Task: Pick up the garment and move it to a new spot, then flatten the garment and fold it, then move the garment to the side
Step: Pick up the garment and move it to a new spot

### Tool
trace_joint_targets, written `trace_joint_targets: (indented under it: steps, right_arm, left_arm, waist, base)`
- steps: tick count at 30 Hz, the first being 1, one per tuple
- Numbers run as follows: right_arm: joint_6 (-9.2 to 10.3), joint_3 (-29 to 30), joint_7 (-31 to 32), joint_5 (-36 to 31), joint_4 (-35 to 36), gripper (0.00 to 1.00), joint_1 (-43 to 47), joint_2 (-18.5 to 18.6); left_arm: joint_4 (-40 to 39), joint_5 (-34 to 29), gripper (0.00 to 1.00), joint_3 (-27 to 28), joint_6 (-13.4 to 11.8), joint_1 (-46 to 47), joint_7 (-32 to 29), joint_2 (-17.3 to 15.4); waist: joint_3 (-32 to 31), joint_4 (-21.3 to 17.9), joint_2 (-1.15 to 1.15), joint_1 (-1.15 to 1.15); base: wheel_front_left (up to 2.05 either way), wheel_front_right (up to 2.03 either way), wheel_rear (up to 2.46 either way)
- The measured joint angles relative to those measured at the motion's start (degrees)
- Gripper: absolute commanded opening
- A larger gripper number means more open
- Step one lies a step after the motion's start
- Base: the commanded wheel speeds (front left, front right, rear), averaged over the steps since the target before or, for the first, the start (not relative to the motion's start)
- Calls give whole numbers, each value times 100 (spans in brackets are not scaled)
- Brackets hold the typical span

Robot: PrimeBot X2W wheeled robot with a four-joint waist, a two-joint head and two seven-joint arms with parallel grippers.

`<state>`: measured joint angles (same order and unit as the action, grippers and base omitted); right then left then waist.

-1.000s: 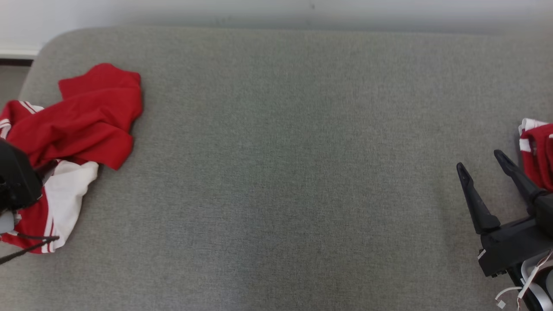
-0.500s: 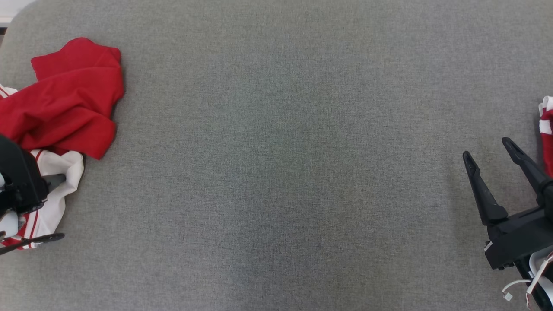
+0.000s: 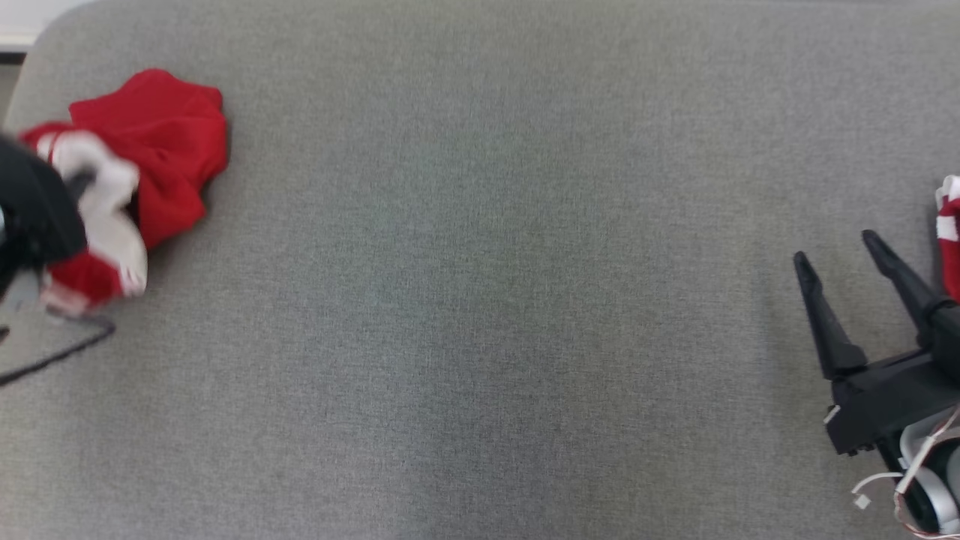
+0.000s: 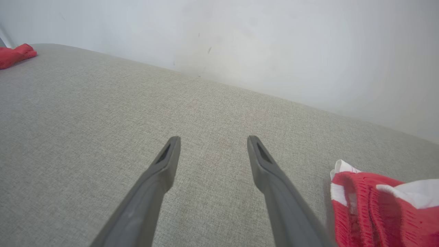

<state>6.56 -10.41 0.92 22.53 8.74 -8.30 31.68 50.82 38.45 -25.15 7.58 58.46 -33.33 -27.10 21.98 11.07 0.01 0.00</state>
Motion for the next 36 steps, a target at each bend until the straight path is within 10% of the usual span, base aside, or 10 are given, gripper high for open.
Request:
trace_joint_targets:
  steps: [20, 36]
  right_arm:
    - [-105, -450, -435, 182, -886, 100, -375, -793]
    - [-212, -678, -693, 207, -1065, 100, -577, -1056]
  left_arm:
    - [-2409, 1802, 0, -1586, 0, 172, 825, 501]
    - [-1541, 2212, 0, -1523, -3, 458, 1564, 1383]
  waist:
    - [-738, -770, -1, -1]
    - [-807, -1718, -1, 0]
  base:
    - [0, 0, 0]
    - [0, 0, 0]
